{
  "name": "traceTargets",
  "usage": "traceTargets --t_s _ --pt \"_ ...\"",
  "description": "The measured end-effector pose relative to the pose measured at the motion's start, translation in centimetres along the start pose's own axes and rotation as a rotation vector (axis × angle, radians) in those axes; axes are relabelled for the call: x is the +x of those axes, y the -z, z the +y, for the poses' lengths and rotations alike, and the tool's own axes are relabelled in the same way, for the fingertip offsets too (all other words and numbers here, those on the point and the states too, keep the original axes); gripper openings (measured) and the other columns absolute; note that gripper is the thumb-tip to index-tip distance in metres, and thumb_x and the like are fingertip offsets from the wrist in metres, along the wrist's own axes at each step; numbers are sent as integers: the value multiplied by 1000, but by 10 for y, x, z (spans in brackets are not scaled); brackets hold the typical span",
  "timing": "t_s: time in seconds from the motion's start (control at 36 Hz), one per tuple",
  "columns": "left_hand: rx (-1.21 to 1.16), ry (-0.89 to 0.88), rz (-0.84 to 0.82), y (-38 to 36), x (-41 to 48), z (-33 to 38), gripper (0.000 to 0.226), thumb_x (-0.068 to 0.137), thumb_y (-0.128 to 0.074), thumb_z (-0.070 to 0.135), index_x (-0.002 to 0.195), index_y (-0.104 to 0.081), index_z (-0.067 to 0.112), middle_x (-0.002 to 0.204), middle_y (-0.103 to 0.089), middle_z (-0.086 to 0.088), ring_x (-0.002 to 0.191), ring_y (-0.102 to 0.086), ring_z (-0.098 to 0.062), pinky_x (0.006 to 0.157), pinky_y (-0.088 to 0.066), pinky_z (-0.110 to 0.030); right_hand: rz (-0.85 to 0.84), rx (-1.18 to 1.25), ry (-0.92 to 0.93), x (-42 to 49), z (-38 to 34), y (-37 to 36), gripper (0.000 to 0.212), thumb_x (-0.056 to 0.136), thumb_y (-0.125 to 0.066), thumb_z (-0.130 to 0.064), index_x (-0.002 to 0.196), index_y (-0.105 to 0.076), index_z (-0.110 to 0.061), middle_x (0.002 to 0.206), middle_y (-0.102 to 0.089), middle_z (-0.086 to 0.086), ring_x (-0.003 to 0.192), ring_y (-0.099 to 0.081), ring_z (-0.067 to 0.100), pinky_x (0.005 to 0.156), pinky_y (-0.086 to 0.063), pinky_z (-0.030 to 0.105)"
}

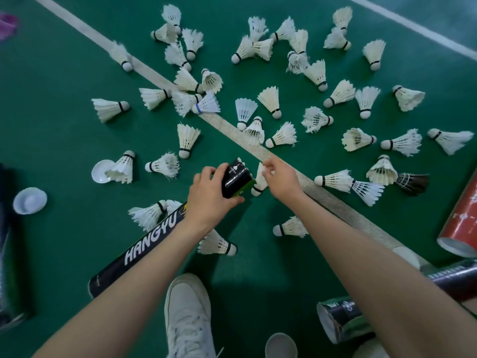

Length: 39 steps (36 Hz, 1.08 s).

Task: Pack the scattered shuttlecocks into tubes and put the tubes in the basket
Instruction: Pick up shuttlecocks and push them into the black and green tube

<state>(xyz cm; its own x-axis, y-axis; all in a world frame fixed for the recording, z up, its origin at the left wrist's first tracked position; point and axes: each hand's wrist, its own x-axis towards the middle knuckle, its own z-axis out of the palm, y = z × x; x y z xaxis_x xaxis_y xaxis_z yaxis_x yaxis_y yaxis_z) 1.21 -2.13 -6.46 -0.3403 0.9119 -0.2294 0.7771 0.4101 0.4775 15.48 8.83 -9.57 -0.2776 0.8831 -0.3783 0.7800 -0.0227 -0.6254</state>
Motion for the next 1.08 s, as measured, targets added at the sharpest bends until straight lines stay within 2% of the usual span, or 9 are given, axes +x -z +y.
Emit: traceTargets --t_s 0.14,0.31,0.44,0.61,0.69,0.83,0.92,1.0,1.08 --pt "-35 3 5 3 -5 4 90 75 -75 48 147 -28 21 131 -45 -6 119 -40 -26 100 -38 -40 74 40 30 -14 3 21 15 96 -50 -15 102 -62 -9 104 -59 4 89 -51 14 76 -39 24" --pt "-114 -40 27 5 -15 21 69 77 -72 52 126 -36 19 120 -57 -5 103 -54 -26 85 -47 -41 307 244 145 -38 2 56 6 95 -53 -16 90 -54 -12 121 -39 0 126 -36 15 98 -24 15" --pt "-226 -118 -35 12 -8 40 57 80 -69 52 123 -42 26 111 -56 6 97 -56 -17 86 -49 -38 364 506 147 -52 -4 73 10 98 -45 -14 88 -47 -11 130 -40 2 127 -36 13 88 -24 1" --pt "-262 -176 -131 16 1 52 59 84 -64 52 132 -45 23 116 -48 9 103 -50 -9 87 -39 -25 473 669 155 -58 5 92 18 100 -41 -17 83 -42 -23 129 -40 0 126 -41 19 100 -34 29" --pt "-239 -196 -162 12 1 59 57 86 -63 50 132 -46 22 115 -50 8 101 -51 -10 85 -39 -26 418 688 173 -62 13 98 14 101 -41 -19 88 -45 -22 128 -42 -3 120 -46 14 97 -37 23" --pt "-213 -242 -210 3 -4 76 69 79 -55 59 135 -45 20 116 -52 7 103 -52 -12 89 -42 -30 136 689 184 -72 27 95 10 102 -38 -14 104 -46 -9 129 -49 3 107 -46 -15 87 -35 2" --pt "-193 -281 -205 -2 -6 89 70 79 -55 61 136 -44 22 119 -52 8 103 -52 -11 92 -45 -34 57 627 219 -83 32 89 31 102 -37 -26 131 -41 -17 133 -47 -7 116 -47 -4 97 -35 10" --pt "-109 -334 -127 -6 -10 99 63 85 -61 53 137 -41 23 124 -49 8 105 -53 -14 89 -47 -36 49 575 237 -91 37 90 46 102 -34 -37 146 -28 -29 143 -32 -19 132 -29 -6 105 -24 12" --pt "37 -425 -26 -13 -16 109 65 86 -63 45 139 -42 13 130 -50 -1 105 -57 -22 79 -48 -36 21 527 260 -99 40 85 57 95 -34 -49 148 -25 -30 146 -39 -9 132 -37 3 106 -30 22"
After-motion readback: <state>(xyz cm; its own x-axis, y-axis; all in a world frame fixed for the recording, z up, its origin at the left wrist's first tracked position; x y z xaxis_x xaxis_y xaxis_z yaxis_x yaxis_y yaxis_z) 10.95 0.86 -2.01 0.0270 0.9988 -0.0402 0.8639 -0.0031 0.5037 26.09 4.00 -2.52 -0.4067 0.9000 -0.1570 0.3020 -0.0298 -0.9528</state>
